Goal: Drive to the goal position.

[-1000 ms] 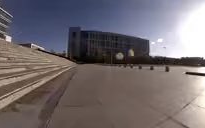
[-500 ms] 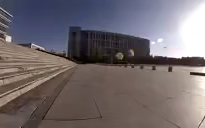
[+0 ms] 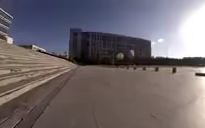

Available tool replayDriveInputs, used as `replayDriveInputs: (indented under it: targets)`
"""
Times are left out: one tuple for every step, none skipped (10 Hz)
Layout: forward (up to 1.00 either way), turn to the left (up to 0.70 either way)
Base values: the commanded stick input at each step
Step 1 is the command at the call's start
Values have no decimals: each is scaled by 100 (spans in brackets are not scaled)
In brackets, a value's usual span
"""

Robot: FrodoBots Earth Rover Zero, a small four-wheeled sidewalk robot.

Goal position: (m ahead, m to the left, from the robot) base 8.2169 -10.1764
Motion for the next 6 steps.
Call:
replayDriveInputs:
  targets:
    - [70,0]
    - [70,0]
    - [70,0]
    - [70,0]
    - [70,0]
    - [70,0]
